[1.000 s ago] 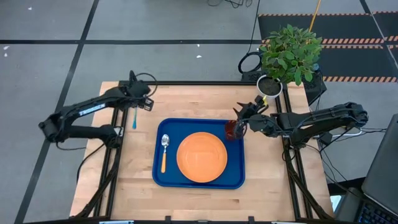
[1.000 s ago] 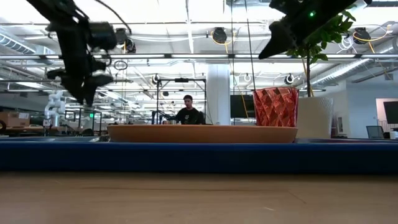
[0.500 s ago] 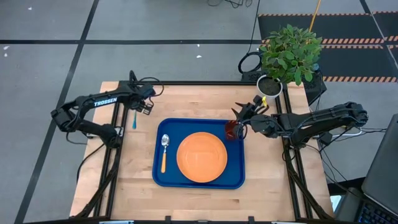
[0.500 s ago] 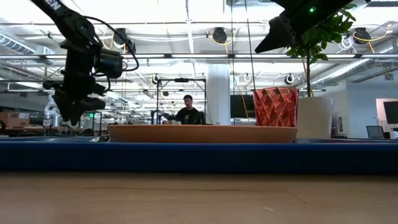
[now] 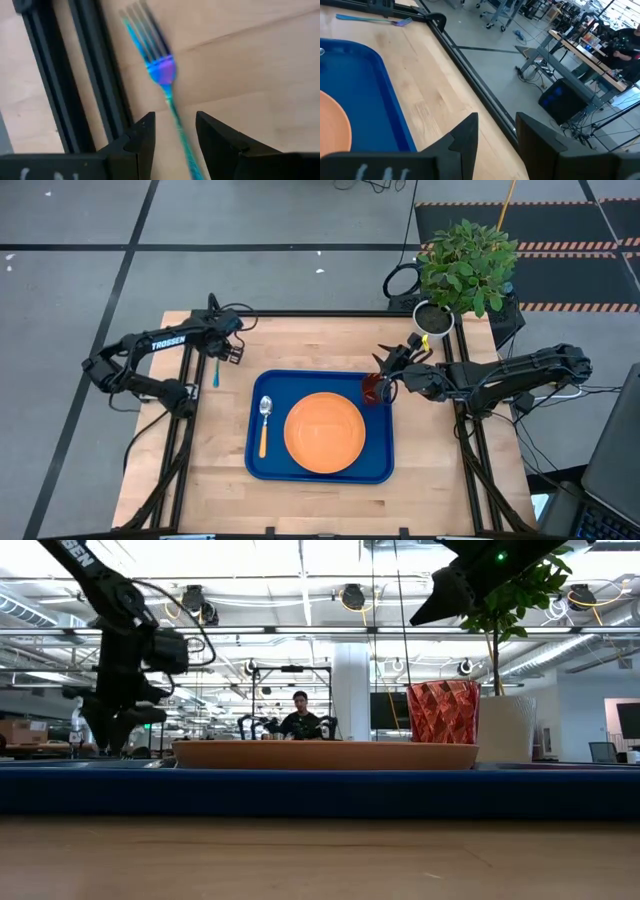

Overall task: Pick and place plate/cup/fork/spoon on tray
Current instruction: Put the blue fork on the blue serving tray to the left of the orange plate

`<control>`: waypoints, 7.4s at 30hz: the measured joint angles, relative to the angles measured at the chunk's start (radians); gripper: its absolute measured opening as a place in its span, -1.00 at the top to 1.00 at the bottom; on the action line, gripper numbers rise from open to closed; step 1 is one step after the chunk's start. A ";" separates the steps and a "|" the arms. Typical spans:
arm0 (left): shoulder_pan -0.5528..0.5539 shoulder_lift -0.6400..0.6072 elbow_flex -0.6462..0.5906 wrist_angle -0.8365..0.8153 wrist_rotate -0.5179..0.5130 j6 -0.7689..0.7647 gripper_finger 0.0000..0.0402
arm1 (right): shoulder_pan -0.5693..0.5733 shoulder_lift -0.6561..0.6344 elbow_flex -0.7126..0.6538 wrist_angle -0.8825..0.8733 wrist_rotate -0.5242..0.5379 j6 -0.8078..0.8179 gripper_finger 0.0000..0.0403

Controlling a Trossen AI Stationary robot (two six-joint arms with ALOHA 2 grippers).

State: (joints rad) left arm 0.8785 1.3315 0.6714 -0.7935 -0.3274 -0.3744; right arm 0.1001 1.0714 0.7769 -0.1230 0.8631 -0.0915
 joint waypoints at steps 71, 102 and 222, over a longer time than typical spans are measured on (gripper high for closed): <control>0.023 0.018 -0.171 0.272 0.130 -0.072 0.94 | -0.002 0.000 0.001 -0.001 0.000 -0.008 0.38; -0.311 -0.067 0.053 0.119 0.196 -0.372 0.95 | 0.067 -0.035 -0.104 -0.082 -0.004 0.108 0.38; -1.167 0.520 0.431 0.007 0.092 -1.432 0.90 | 0.604 -0.245 -0.106 -0.539 0.023 0.587 0.38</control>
State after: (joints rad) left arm -0.2890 1.8511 1.1021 -0.7864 -0.2357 -1.8063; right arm 0.7040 0.8265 0.6712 -0.6624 0.8856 0.4952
